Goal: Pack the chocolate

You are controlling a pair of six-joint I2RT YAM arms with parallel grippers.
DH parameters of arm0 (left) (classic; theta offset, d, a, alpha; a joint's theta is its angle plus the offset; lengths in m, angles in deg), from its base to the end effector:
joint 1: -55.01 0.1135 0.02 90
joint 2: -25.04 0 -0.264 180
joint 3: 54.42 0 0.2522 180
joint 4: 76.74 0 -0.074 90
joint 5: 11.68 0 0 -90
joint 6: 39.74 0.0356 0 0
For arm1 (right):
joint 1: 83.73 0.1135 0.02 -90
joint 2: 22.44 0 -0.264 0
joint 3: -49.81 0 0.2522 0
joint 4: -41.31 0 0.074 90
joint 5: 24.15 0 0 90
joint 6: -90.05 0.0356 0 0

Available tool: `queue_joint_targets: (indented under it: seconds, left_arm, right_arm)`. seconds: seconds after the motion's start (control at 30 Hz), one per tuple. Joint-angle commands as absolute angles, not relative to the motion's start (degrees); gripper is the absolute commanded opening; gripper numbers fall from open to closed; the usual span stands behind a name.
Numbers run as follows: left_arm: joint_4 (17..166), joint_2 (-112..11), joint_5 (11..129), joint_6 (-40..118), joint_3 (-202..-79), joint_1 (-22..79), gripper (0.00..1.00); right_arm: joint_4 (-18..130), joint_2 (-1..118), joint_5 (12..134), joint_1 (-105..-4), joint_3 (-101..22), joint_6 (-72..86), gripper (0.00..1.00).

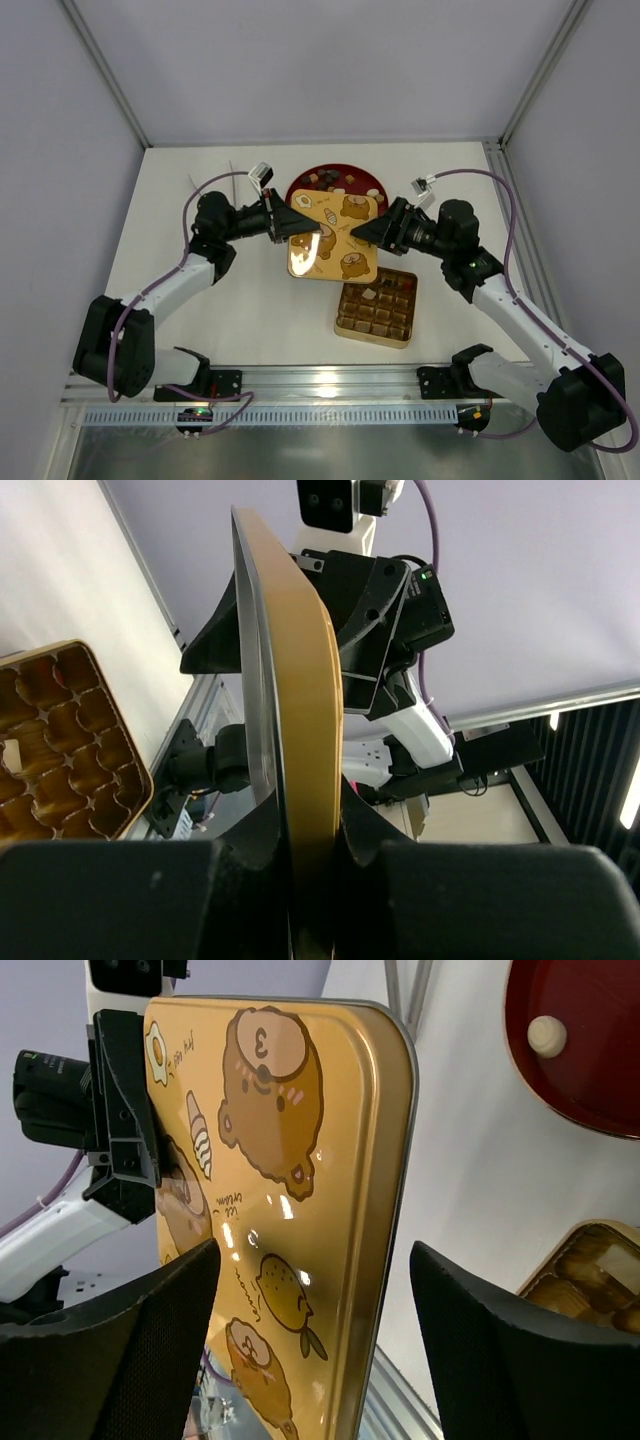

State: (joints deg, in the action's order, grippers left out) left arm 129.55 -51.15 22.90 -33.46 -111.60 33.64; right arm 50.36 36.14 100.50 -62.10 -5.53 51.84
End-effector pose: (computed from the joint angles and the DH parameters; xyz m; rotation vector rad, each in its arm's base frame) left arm 0.2583 -0.1326 0.2997 -0.0120 1.9460 -2.0407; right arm 0.2111 0.1055 0.3025 0.0339 1.9934 1.4147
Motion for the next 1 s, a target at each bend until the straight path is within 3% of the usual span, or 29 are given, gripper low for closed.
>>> queue_joint_targets:
  seconds: [0.0,0.33,0.63,0.8,0.97]
  left_arm:
    - [133.44,-51.6,24.44,-33.94,-111.07,33.39,0.0]
    - [134.58,-52.66,24.71,-33.76,-109.84,33.3,0.01]
    - [136.6,-55.03,24.09,-33.24,-109.13,31.98,0.0]
    - [138.45,-56.35,24.27,-32.88,-108.7,30.93,0.0]
    - [139.68,-57.93,24.44,-32.88,-108.34,29.7,0.0]
  right_arm:
    - [57.24,34.42,96.52,-62.19,-8.42,47.26,0.78]
    - [81.31,28.72,79.74,-64.56,-9.3,41.63,0.81]
    - [101.18,21.59,60.76,-65.8,-8.77,42.67,0.78]
    - [104.03,22.64,57.24,-67.99,-5.01,44.34,0.55]
    - [100.96,24.66,58.36,-74.13,-0.87,43.3,0.23]
